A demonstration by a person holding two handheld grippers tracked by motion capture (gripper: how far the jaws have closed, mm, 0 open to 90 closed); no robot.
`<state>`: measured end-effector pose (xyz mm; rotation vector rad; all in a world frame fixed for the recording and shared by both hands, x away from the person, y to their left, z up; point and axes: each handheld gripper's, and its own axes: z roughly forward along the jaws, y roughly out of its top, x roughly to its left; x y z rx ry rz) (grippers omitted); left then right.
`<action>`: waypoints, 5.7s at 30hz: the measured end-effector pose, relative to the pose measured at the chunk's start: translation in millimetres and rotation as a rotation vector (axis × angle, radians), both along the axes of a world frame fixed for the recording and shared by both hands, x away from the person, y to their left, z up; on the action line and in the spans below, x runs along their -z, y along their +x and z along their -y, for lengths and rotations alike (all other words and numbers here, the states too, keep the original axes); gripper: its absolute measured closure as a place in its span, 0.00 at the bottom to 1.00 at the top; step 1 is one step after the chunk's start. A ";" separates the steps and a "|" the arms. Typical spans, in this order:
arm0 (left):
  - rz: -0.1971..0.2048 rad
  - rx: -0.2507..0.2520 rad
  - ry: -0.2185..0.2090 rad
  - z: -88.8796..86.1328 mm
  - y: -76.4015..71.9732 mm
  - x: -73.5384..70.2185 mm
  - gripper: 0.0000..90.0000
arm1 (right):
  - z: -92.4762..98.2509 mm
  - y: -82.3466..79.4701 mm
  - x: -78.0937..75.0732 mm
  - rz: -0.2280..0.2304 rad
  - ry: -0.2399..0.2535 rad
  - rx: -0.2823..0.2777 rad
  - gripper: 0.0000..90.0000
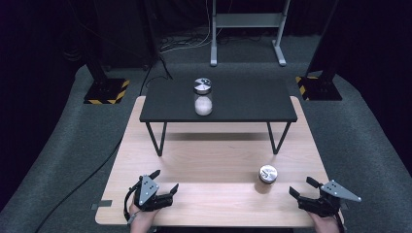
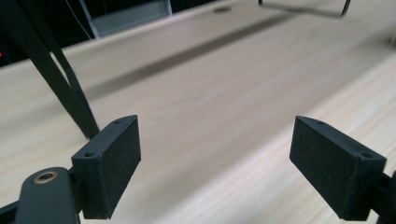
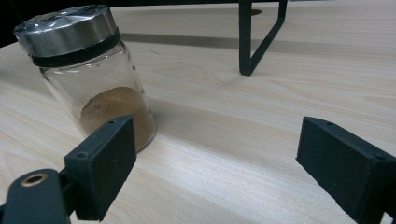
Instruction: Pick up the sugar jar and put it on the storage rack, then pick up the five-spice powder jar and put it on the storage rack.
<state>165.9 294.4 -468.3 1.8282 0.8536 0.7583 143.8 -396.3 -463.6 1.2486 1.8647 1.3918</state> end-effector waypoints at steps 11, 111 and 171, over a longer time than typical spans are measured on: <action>-0.035 -0.023 -0.023 -7.0 5.7 2.9 0.17 | -0.6 4.8 -1.1 0.001 -0.029 -0.011 0.10; -0.081 -0.023 -0.011 -2.7 11.9 -2.7 0.15 | 0.6 9.4 -3.3 -0.022 -0.027 -0.028 0.11; -0.082 -0.023 -0.013 -2.4 13.7 -2.8 0.15 | -34.9 32.6 -13.6 0.034 -0.096 -0.273 0.13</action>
